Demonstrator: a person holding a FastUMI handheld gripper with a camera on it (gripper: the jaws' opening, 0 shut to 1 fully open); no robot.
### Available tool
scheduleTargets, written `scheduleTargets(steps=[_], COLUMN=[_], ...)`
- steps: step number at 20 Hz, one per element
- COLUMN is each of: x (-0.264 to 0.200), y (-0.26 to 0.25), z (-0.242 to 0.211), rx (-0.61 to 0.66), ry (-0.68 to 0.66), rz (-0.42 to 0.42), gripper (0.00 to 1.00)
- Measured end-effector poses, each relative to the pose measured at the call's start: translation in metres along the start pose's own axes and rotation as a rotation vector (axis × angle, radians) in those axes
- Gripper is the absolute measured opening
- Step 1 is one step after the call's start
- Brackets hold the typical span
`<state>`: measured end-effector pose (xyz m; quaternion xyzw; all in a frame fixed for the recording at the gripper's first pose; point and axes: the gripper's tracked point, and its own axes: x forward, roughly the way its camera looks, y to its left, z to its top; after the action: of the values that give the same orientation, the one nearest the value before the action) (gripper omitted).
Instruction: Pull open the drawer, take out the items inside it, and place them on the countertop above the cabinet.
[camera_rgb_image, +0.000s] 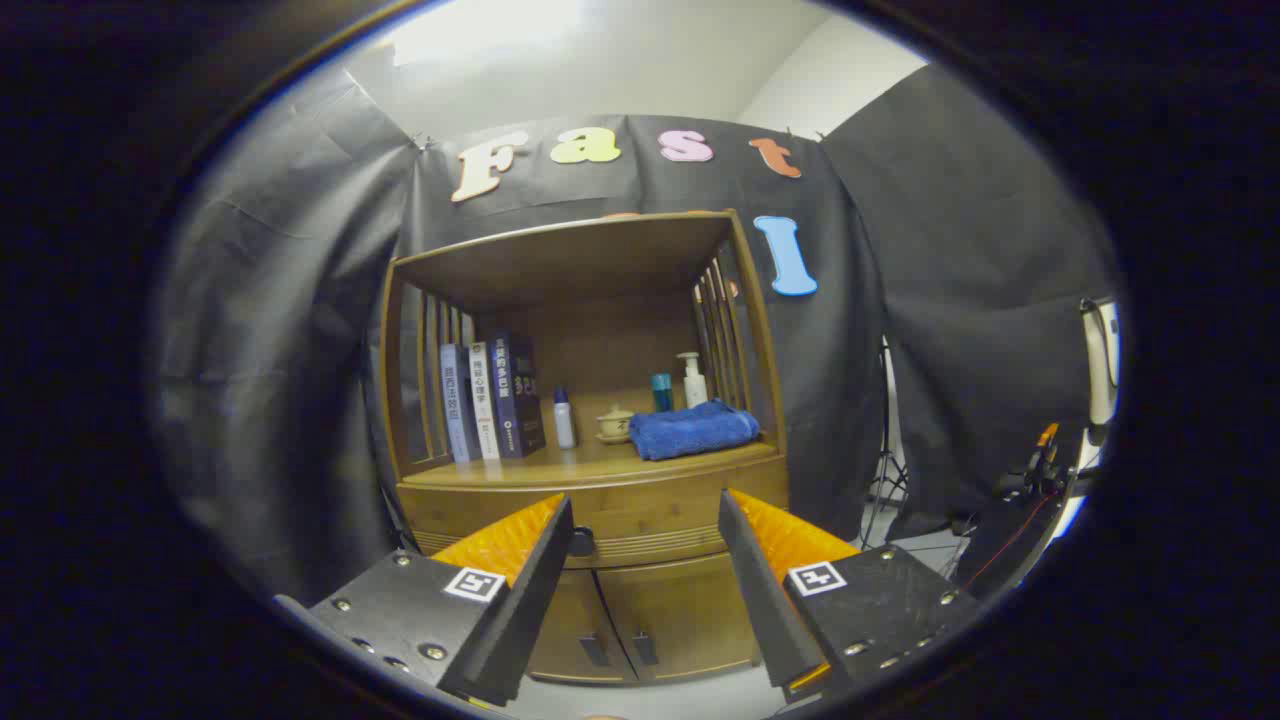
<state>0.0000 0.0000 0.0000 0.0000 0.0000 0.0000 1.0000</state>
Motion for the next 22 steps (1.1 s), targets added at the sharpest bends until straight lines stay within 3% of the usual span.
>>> scheduleTargets(steps=[12,22], x=[0.012,0.020], y=[0.019,0.015], z=[-0.017,-0.012], rx=[-0.066,-0.053], ry=[0.087,0.062], rz=[0.045,0.027], gripper=[0.86,0.86])
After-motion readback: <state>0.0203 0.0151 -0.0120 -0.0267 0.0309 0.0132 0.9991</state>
